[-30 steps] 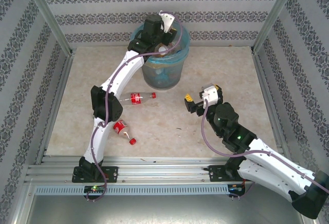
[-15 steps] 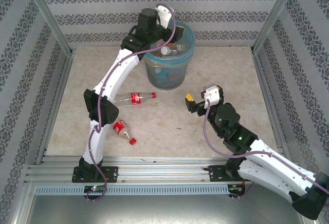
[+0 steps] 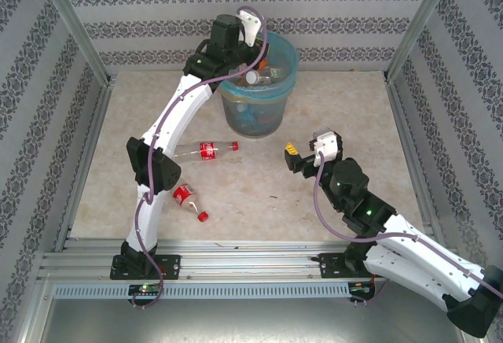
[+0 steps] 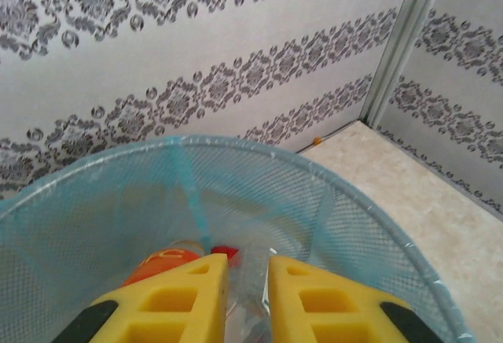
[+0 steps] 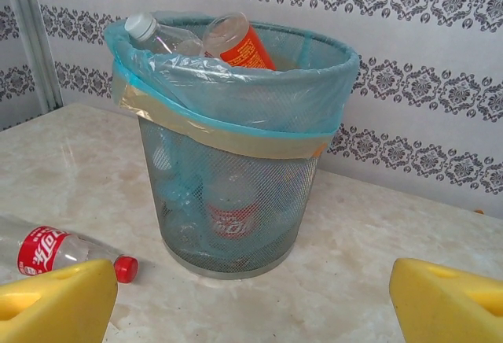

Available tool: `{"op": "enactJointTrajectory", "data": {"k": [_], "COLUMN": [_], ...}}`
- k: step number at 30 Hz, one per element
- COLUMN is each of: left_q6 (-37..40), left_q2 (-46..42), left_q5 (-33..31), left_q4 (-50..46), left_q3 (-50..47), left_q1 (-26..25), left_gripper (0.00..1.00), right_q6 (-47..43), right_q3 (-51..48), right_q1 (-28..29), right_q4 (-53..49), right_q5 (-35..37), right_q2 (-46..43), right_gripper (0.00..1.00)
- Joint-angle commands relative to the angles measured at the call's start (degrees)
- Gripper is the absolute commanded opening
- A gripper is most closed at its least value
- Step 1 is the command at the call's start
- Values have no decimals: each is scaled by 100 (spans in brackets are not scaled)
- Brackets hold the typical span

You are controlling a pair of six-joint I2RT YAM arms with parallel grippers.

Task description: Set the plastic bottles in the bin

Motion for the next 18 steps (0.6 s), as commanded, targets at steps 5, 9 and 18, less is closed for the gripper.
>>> {"op": "enactJointTrajectory", "data": {"k": [5,9,18], "left_q6": [-309,-289,-648], "left_q2": [428,490,-113], "left_q5": [-111,-113,543], "left_q4": [-584,-640,-440], "left_q3": [184,375,758], "left_q1": [236,279,277], "left_gripper": [16,18,48], "right_q6": [143,185,184], "right_q3": [157,209,609], "right_q1": [-43,-41,25], "right_q4": [-24,-63,-269], "right_q5": [-88,-96,-384], "right_q2": [62,88,403], "right_gripper": [89,89,87]}}
